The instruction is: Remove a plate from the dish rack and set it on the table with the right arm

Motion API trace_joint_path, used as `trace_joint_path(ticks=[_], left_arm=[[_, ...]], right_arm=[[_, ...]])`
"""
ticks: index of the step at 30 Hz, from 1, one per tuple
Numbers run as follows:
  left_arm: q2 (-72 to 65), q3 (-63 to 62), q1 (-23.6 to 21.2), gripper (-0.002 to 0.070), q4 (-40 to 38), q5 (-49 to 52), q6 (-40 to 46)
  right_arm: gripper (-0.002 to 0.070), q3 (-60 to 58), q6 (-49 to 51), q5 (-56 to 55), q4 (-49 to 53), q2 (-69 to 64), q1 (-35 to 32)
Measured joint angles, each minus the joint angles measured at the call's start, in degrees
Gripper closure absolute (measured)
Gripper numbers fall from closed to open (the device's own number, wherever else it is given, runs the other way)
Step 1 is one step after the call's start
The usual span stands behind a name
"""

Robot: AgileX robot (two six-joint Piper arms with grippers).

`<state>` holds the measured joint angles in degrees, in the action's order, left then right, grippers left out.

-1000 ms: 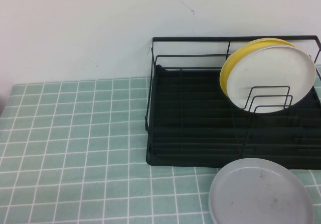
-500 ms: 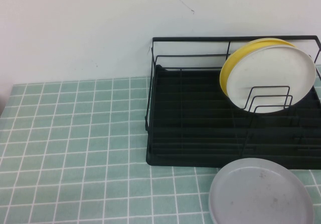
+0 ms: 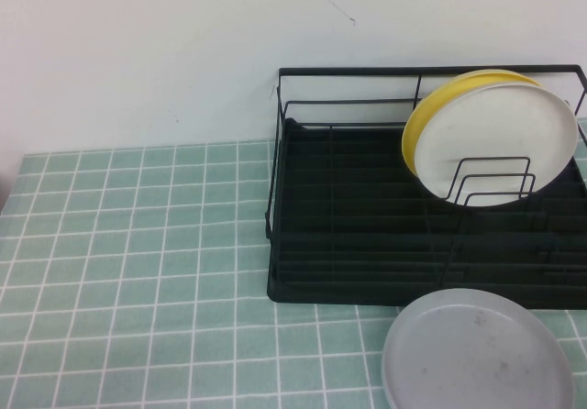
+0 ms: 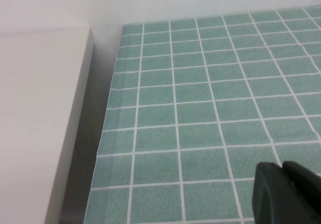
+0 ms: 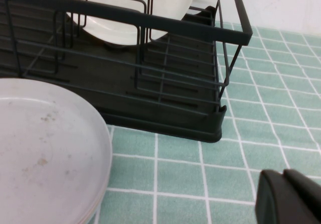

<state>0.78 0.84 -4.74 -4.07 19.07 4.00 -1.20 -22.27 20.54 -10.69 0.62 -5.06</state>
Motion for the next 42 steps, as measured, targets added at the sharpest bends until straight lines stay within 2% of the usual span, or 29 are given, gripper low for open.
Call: trace_joint_path(ticks=[8, 20, 25, 31, 35, 42], left_arm=[[0.00, 0.00, 0.00, 0.0678, 0.00, 0.00, 0.00], [0.00, 0.00, 0.00, 0.0678, 0.00, 0.00, 0.00], [0.00, 0.00, 0.00, 0.0678, 0.00, 0.00, 0.00], [0.00, 0.00, 0.00, 0.0678, 0.00, 0.00, 0.00], [0.00, 0.00, 0.00, 0.0678, 0.00, 0.00, 0.00], [0.00, 0.00, 0.00, 0.0678, 0.00, 0.00, 0.00]], right_arm=[[0.0678, 0.00, 0.00, -0.25, -1.70, 0.00, 0.00], [0.0678, -0.47, 0.14, -10.08, -34.21, 0.00, 0.00], [0.0678, -0.47, 0.14, -11.57, -36.89, 0.00, 0.00], [0.0678, 0.34, 0.14, -5.92, -39.96, -0.49, 0.00], [0.0678, 6.02, -2.97, -1.04, -39.96, -8.02, 0.00], [0.0678, 22.54, -21.54, 8.56, -39.77, -33.22, 0.00]])
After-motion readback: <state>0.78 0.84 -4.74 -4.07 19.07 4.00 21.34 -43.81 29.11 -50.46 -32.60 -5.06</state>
